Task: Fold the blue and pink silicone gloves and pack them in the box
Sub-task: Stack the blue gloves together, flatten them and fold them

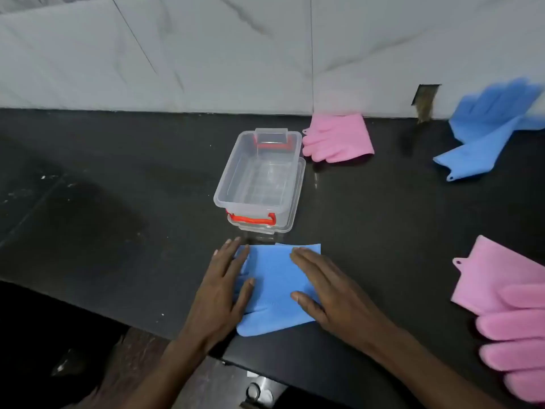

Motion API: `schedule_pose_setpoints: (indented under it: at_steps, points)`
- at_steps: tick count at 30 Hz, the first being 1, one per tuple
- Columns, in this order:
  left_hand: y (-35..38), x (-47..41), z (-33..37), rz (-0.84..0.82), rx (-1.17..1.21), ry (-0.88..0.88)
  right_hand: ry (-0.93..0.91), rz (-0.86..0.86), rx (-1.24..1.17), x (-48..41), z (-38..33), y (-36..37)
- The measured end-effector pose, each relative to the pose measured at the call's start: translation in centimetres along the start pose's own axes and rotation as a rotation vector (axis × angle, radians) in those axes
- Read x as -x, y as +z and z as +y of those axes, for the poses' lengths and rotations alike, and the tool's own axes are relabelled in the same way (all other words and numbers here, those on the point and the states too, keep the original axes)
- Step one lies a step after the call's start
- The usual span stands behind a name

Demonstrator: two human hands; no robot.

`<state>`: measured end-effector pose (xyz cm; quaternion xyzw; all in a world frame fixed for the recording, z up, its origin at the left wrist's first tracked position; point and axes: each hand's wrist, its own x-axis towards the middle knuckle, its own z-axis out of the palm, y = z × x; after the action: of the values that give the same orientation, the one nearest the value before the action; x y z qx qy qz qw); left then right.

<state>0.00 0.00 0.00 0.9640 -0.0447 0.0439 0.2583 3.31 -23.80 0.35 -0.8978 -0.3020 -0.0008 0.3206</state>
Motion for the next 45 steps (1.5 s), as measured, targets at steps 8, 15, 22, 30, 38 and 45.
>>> schedule_pose_setpoints:
  at_steps: [8, 15, 22, 30, 38, 45]
  points:
    - [3.0, 0.7, -2.5, 0.141, -0.181, 0.04, -0.239, 0.039, 0.504, 1.1, 1.5, 4.8]
    - [3.1, 0.5, -3.3, 0.211, -0.078, 0.035, -0.163, -0.041, 0.399, 1.0, 1.6, 4.8]
    - [1.8, 1.3, -2.1, 0.229, 0.173, -0.005, -0.013, 0.05, 0.356, 2.8, 0.0, 4.4]
    - [-1.1, 0.5, 0.1, 0.104, 0.136, -0.222, 0.124, 0.097, 0.289, 5.6, -1.3, 4.7]
    - [-3.2, -1.5, 0.0, -0.117, 0.364, -0.449, 0.092, 0.186, 0.161, 6.0, -1.3, 4.4]
    - [-4.2, -2.4, 4.7, -0.258, 1.029, -0.466, 0.002, 0.108, 0.24, 6.5, -2.2, 4.4]
